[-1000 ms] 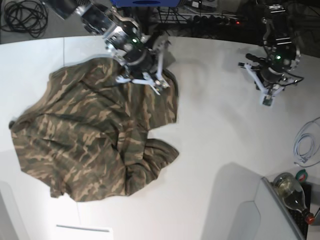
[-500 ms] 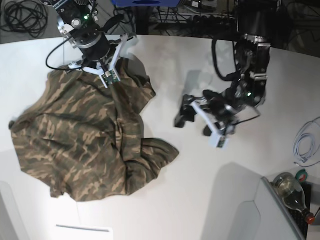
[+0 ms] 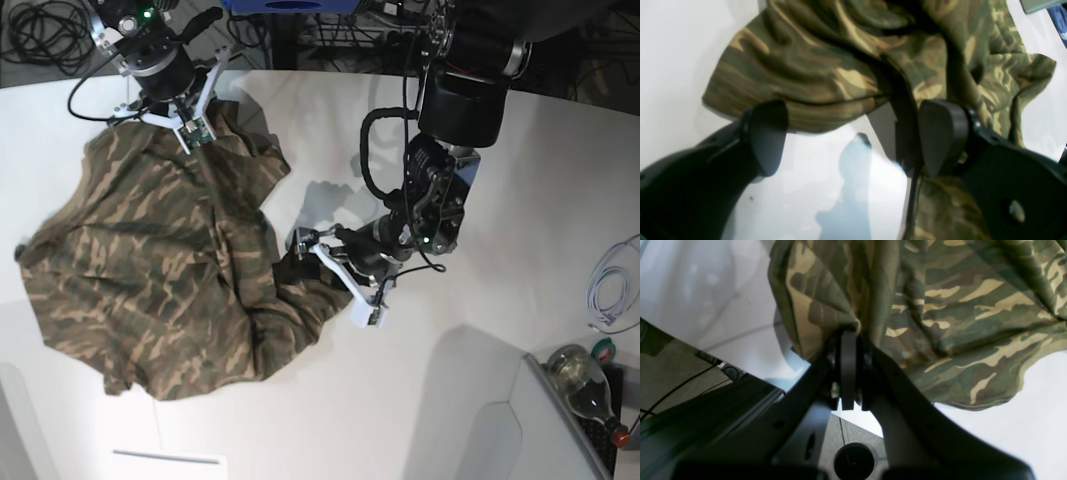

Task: Layout the t-shirt on the table in an organized manner, then fold the t-shirt properly
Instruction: 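Grasp the shirt edge with the right gripper and a bunched fold with the left, then pull the grasped fabric apart with both grippers to flatten the shirt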

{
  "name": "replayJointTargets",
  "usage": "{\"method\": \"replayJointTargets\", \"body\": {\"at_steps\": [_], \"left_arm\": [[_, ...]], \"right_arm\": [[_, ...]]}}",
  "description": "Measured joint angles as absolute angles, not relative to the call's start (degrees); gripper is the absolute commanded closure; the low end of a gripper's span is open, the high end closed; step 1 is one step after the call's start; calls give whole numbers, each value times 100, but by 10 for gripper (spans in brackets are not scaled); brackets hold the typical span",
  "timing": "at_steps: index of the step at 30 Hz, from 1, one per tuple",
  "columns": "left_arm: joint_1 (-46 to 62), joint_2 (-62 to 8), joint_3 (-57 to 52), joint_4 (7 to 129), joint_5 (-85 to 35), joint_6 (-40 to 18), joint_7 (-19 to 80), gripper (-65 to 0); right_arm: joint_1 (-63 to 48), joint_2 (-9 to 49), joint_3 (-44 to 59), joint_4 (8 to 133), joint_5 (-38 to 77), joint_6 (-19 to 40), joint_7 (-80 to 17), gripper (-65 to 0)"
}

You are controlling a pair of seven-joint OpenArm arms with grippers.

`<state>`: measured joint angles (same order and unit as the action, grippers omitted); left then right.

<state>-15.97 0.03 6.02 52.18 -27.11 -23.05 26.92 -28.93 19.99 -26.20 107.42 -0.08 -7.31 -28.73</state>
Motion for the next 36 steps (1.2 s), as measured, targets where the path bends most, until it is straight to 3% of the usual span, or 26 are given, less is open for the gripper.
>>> {"method": "replayJointTargets", "body": {"at_steps": [5, 11, 17, 19, 24, 26, 36], "left_arm": [[-1868, 51, 569, 4611, -2707, -2287, 2598, -586], [-2154, 80, 585, 3647, -2777, -2206, 1321, -586], [-2534, 239, 989, 3168, -2746, -2032, 1105, -571], [-2521, 290, 1105, 3157, -2751, -2047, 1092, -490], [-2462, 344, 1094, 3109, -2751, -1765, 1140, -118], [-2460, 331, 1098, 3109, -2740, -1533, 1046, 0], [-2519, -714, 1138, 3286, -2738, -1197, 775, 0]], "right_arm": [[-2877, 1988, -2620, 10742, -8, -731, -2882, -2], [-2897, 1999, -2620, 10737, -5, -729, -2877, -2], [-2897, 2147, -2617, 10733, -8, -729, -2888, -2], [-2899, 2143, -2620, 10731, -3, -729, -2891, -2], [-2941, 2150, -2620, 10728, -5, -729, -2893, -2], [-2945, 2248, -2626, 10728, 3, -722, -2871, -2], [-2746, 2359, -1573, 10621, 58, -554, -2904, -2]]}}
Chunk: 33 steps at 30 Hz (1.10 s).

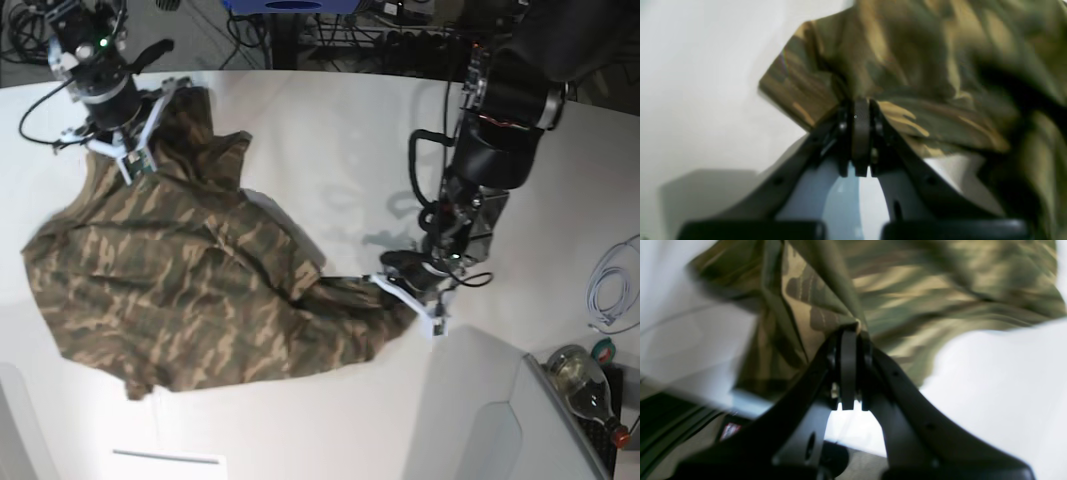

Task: Layout the t-shirt on the table in an organized manner, then fold the t-shirt properly
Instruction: 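Pull the grasped fabric apart with both grippers to flatten the shirt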

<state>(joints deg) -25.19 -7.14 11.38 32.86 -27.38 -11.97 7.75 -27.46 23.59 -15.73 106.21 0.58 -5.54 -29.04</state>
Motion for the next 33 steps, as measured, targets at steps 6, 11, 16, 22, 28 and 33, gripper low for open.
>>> {"method": "replayJointTargets", "body": {"at_steps": [6, 11, 16, 22, 28, 33], "left_arm": [[-2115, -1341, 1173, 4705, -2740, -1295, 1704, 0], [-1577, -1831, 1142, 6095, -2707, -1190, 2567, 0], [-1028, -1935, 1129, 7131, -1986, -1238, 3520, 0], [-447, -1789, 1118, 7839, -720, -1280, 3972, 0], [-110, -1750, 375, 8403, -532, -1328, 4257, -107], [301, -1732, -189, 9120, -486, -1323, 4289, -318]], "right_arm": [[-2416, 2051, -742, 10294, 8, 104, -3452, -2], [-2386, 1682, -458, 10108, -1, 744, -3522, -2], [-2373, 1293, -423, 9981, -12, 757, -3726, -14], [-2375, 1229, -421, 10103, -8, 760, -4246, -299], [-2615, 858, 701, 10790, -1, 799, -3566, -453], [-1433, 915, 991, 9786, -30, 768, -3367, -453]]}}
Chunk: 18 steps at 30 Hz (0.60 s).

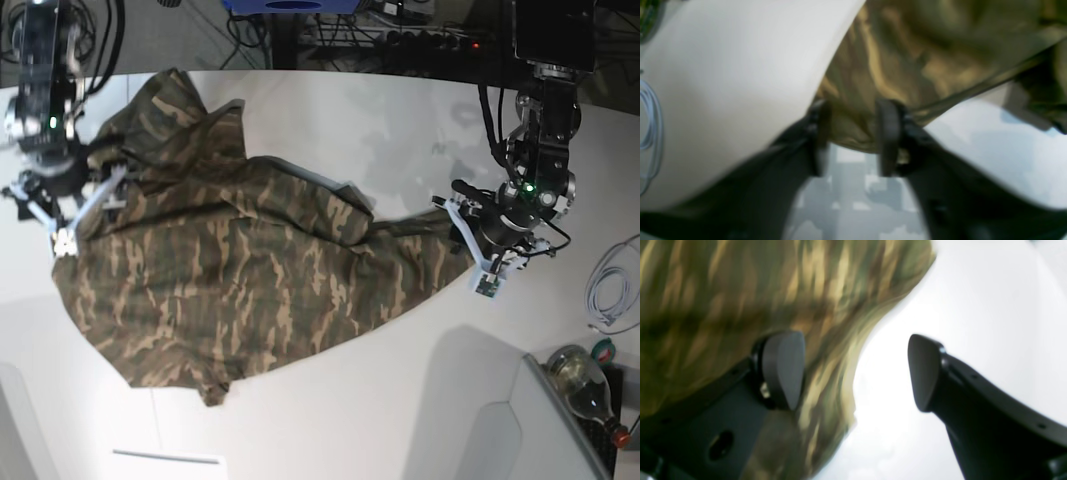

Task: Layout the t-shirt on the table in an organized manner, then fold the t-shirt properly
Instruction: 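Pull the grasped fabric apart with both grippers to flatten the shirt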

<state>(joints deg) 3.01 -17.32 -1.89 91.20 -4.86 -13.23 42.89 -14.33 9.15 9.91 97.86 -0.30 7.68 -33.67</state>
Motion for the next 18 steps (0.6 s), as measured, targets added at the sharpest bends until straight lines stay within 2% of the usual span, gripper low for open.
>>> {"method": "replayJointTargets", "body": {"at_steps": [3, 7, 9, 13, 14, 16, 18], "left_arm": [[497, -1734, -541, 9395, -486, -1332, 4278, -383], [784, -1767, -934, 9618, -454, -1328, 4294, -393], [1004, -1741, -1153, 9778, -489, -1350, 4292, -390], [1457, -1734, -1839, 9979, -502, -1334, 4274, -388], [1553, -1734, -1999, 9981, -495, -1337, 4272, -388], [1789, -1734, -2307, 9983, -493, -1328, 4276, -388], [2008, -1732, -2484, 9992, -495, -1343, 4272, -388]], "right_arm": [[-937, 1048, 967, 8941, 1, 827, -3358, -453], [-628, 1041, 963, 8353, -16, 812, -3454, -432], [-364, 1039, 965, 8036, -36, 1026, -3376, -332], [78, 1041, 989, 7096, -1, 1420, -3347, -20], [128, 1041, 1000, 6882, -23, 1420, -3356, 0], [276, 1085, 1011, 6493, -1, 1420, -3218, -23], [591, 1177, 1013, 6088, 1, 1420, -3142, -8]]}}
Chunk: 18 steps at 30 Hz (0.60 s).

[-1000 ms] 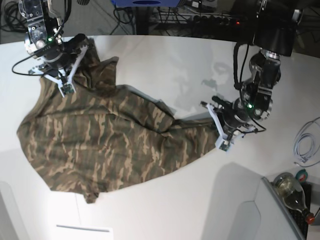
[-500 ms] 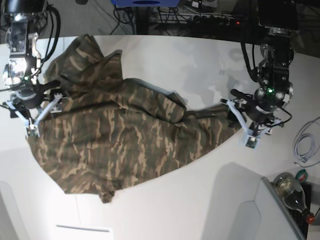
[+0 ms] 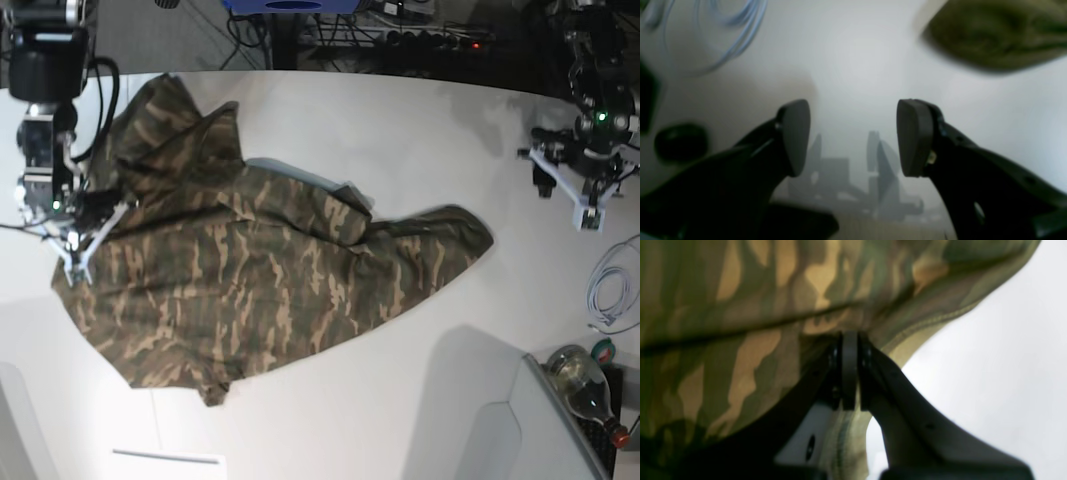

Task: Layout the t-shirt on the table in an organized manner, then fold the t-shirt properly
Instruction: 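Pull the grasped fabric apart with both grippers to flatten the shirt, then release the shirt and raise both grippers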

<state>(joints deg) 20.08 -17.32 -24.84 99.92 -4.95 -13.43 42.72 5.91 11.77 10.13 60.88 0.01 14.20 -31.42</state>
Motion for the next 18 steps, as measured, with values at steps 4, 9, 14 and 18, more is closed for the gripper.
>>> {"method": "replayJointTargets", "body": {"at_steps": [4, 9, 14, 18], "left_arm": [[2340, -1750, -2620, 9990, -467, -1745, 4248, -388], [2611, -1734, -2606, 9990, -475, -2663, 4233, -388], [2635, -1708, -2790, 9992, -471, -2724, 4191, -388], [2672, -1726, -2812, 9996, -460, -2729, 4222, -388]], "right_arm": [[1046, 1361, 989, 5140, 62, 1424, -2307, -5], [1739, 1496, 985, 4156, -25, 1417, -1837, -6], [985, 1485, 1153, 5710, -10, 1444, -1903, -33], [36, 1286, 1653, 8106, -78, 1365, -2808, -297]]}}
